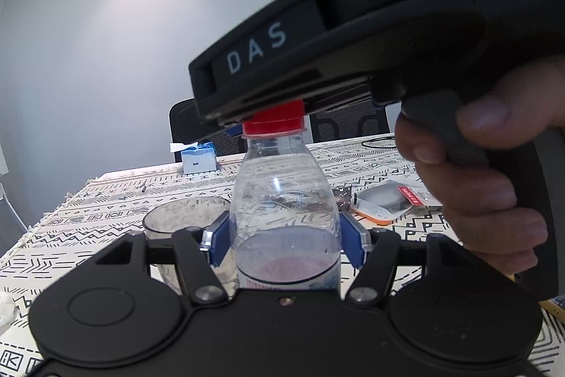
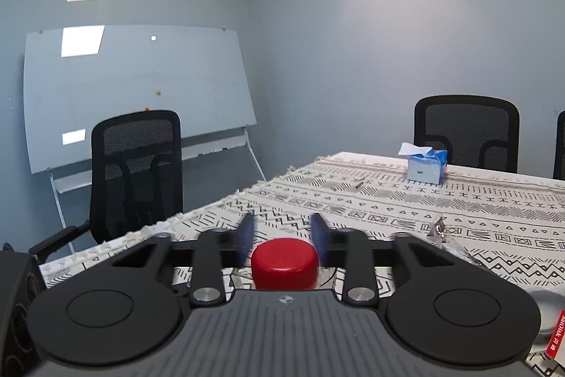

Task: Unscrew bottle cap and pour

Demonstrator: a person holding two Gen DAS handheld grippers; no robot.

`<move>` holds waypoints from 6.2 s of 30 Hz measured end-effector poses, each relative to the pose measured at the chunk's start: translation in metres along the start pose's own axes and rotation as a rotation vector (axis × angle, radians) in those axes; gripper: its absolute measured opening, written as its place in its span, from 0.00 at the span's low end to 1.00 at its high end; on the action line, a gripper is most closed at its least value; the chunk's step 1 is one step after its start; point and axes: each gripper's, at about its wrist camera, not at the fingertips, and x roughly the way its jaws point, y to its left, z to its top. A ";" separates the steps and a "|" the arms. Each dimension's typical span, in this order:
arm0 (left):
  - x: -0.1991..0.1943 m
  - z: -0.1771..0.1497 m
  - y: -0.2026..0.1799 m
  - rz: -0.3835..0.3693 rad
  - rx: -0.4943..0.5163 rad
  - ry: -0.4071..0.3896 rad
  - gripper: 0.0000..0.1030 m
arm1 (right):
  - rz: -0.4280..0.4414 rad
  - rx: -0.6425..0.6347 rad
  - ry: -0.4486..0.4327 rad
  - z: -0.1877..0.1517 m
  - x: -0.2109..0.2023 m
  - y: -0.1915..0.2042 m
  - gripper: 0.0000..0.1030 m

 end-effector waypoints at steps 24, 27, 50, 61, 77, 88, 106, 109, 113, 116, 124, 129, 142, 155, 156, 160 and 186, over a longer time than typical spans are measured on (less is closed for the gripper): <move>0.005 -0.004 0.011 -0.072 -0.001 -0.019 0.63 | 0.581 -0.159 -0.066 0.004 0.006 -0.067 0.28; -0.001 -0.005 0.008 -0.067 -0.009 -0.026 0.63 | 0.587 -0.145 -0.063 0.007 0.005 -0.067 0.29; -0.010 -0.007 0.004 -0.018 -0.015 -0.040 0.64 | 0.171 -0.020 0.093 0.019 0.004 -0.019 0.34; -0.019 -0.005 -0.001 0.010 0.001 -0.038 0.64 | 0.140 0.009 0.069 0.015 0.000 -0.014 0.35; -0.026 -0.003 -0.011 0.027 0.019 -0.038 0.64 | 0.007 -0.017 -0.040 -0.002 -0.007 0.003 0.42; -0.032 -0.001 -0.012 0.036 0.000 -0.033 0.63 | -0.066 -0.007 -0.023 -0.002 0.006 0.011 0.29; -0.032 0.000 -0.007 0.009 -0.053 -0.038 0.62 | 0.375 -0.119 -0.052 0.003 0.011 -0.038 0.29; -0.040 -0.001 -0.009 0.014 -0.049 -0.039 0.63 | 0.343 -0.098 0.011 0.013 0.013 -0.032 0.29; -0.037 0.000 -0.012 0.022 -0.023 -0.037 0.63 | 0.213 -0.065 0.100 0.022 0.020 -0.013 0.31; -0.037 0.001 -0.014 0.027 -0.015 -0.037 0.63 | 0.153 -0.023 0.138 0.022 0.026 -0.010 0.31; -0.045 0.001 -0.021 0.029 0.002 -0.041 0.63 | 0.101 -0.051 0.156 0.016 0.032 -0.005 0.08; -0.046 0.002 -0.023 0.030 0.001 -0.040 0.63 | 0.143 -0.032 0.160 0.018 0.031 -0.011 0.18; -0.048 0.004 -0.022 0.030 -0.010 -0.037 0.63 | 0.122 -0.015 0.150 0.022 0.025 -0.013 0.38; -0.046 0.004 -0.023 0.036 -0.009 -0.034 0.63 | 0.155 0.054 0.138 0.015 0.020 -0.023 0.45; -0.047 0.004 -0.023 0.036 -0.010 -0.034 0.63 | 0.159 0.056 0.133 0.016 0.019 -0.024 0.45; -0.050 0.005 -0.026 0.036 -0.010 -0.034 0.63 | 0.173 0.062 0.118 0.018 0.015 -0.025 0.45; -0.043 0.002 -0.025 0.043 -0.007 -0.032 0.64 | 0.172 0.078 0.081 0.012 0.008 -0.032 0.52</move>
